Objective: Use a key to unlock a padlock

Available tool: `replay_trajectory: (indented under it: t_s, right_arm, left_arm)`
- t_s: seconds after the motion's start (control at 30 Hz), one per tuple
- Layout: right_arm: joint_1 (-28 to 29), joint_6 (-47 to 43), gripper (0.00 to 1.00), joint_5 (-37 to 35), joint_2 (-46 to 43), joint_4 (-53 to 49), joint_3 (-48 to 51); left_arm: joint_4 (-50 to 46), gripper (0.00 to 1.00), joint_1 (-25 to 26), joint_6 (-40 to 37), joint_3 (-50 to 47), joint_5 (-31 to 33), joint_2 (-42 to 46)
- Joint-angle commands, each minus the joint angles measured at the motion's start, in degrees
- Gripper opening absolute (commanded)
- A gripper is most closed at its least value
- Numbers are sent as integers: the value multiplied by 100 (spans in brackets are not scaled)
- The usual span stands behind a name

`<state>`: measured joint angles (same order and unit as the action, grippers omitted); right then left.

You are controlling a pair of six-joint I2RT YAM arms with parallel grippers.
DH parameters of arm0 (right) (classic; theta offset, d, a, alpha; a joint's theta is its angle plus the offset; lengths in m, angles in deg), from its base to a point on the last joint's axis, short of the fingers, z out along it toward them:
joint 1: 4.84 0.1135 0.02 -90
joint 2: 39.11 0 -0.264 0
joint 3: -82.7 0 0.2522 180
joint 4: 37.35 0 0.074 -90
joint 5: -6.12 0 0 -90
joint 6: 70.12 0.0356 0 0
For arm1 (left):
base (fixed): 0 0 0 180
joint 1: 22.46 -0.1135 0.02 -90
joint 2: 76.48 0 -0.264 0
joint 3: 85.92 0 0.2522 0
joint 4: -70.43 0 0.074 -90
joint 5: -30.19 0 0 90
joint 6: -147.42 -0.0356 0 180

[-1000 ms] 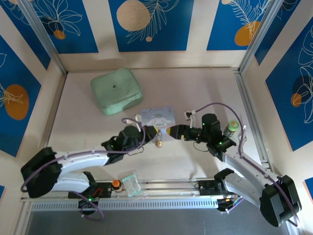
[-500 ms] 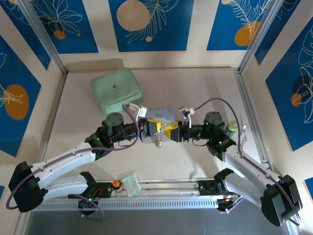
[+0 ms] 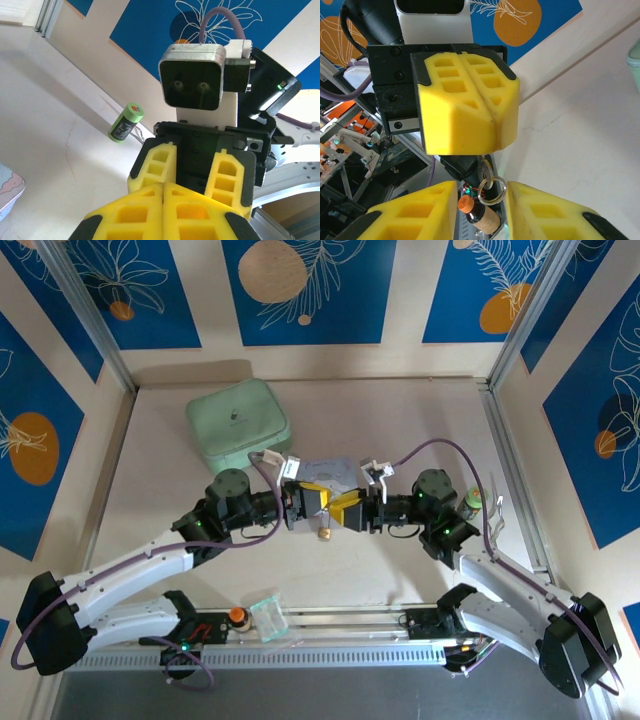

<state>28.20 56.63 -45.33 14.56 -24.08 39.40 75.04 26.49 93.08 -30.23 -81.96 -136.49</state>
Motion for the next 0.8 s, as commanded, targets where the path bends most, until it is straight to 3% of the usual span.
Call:
replay_trajectory:
  t_s: [0.0,0.33,0.47,0.6,0.77]
  right_arm:
    - [67,-1,29,-119,154,333,-133]
    - [36,123,8,-58,346,532,-171]
    - [76,129,9,-15,411,541,-165]
    - [68,157,20,-31,451,550,-196]
    - [71,124,14,-93,469,593,-193]
  left_arm:
    - [354,0,-48,112,104,-195,64]
    - [318,0,-52,115,72,-220,58]
    - [253,0,-52,65,65,-209,42]
    - [227,0,-52,60,67,-202,18]
    - [176,0,-52,41,96,-199,-41]
